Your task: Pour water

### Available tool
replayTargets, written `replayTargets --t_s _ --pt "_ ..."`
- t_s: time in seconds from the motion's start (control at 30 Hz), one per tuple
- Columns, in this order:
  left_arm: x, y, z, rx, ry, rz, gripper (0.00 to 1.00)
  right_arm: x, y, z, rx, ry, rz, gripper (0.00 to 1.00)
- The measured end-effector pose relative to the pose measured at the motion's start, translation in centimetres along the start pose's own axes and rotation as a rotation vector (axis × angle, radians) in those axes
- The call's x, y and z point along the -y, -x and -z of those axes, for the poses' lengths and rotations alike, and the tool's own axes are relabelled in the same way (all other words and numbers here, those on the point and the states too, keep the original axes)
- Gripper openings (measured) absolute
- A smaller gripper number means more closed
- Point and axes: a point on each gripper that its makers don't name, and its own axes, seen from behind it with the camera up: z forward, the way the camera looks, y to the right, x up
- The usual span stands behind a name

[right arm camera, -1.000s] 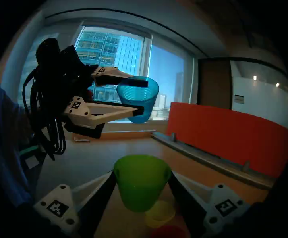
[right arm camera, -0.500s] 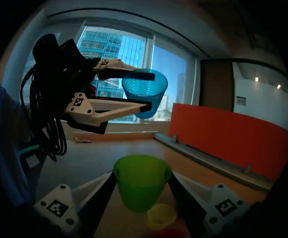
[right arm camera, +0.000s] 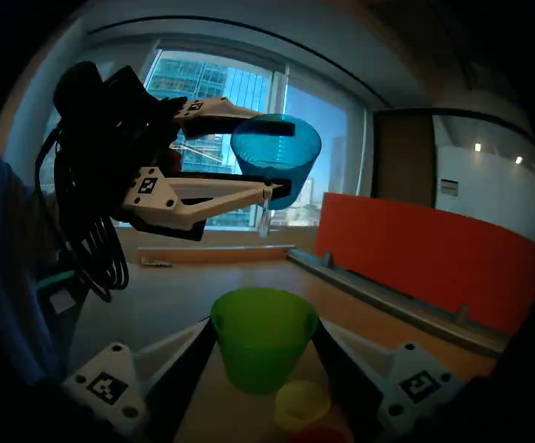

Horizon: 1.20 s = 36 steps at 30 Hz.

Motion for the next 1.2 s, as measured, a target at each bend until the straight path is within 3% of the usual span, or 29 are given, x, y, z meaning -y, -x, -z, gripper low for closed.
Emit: replayTargets --t_s 1.2 --pt "0.4 -1.1 -0.2 0.0 -0.01 -0.155 0.86 0.1 -0.2 0.4 -0.009 -0.002 0.004 0.92"
